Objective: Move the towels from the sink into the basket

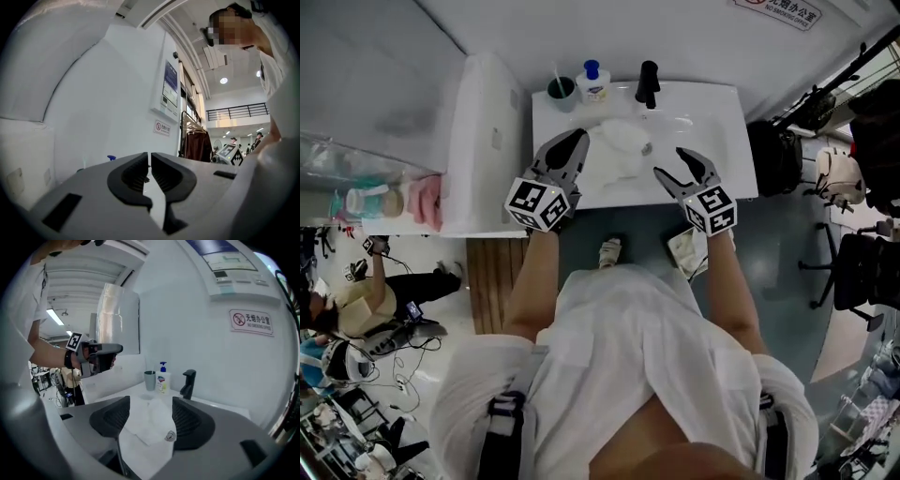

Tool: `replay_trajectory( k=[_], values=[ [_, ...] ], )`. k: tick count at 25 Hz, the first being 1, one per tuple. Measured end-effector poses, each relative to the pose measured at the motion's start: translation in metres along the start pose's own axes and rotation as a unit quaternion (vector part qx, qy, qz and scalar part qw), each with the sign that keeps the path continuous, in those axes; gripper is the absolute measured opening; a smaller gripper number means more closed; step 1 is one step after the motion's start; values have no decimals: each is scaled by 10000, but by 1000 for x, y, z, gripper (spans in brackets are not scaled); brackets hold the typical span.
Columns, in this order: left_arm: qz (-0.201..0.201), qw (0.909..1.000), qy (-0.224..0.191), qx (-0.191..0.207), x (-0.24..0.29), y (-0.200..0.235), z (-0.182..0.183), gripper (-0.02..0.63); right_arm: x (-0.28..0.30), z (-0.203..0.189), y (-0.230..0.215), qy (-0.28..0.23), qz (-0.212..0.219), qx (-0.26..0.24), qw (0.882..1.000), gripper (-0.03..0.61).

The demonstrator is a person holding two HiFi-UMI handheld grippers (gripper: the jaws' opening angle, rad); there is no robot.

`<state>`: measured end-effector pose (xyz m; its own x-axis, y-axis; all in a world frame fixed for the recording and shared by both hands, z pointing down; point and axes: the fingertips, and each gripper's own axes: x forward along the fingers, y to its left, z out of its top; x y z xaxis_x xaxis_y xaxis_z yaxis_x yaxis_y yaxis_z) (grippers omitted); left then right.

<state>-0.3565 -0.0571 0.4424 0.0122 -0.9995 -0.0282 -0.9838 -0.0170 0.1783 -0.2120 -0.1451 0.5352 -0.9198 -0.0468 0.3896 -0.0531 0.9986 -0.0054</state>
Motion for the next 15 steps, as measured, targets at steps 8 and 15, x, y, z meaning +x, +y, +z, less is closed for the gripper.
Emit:
replay_trajectory(
  k=[8,15],
  values=[
    [-39,9999,84,-79,-10,46,-6,26,99,-27,18,964,495,-367,9934,308],
    [-127,9998,89,-143,-4,68,-11,26,165,-55,4,1760,619,-394,9817,331]
  ],
)
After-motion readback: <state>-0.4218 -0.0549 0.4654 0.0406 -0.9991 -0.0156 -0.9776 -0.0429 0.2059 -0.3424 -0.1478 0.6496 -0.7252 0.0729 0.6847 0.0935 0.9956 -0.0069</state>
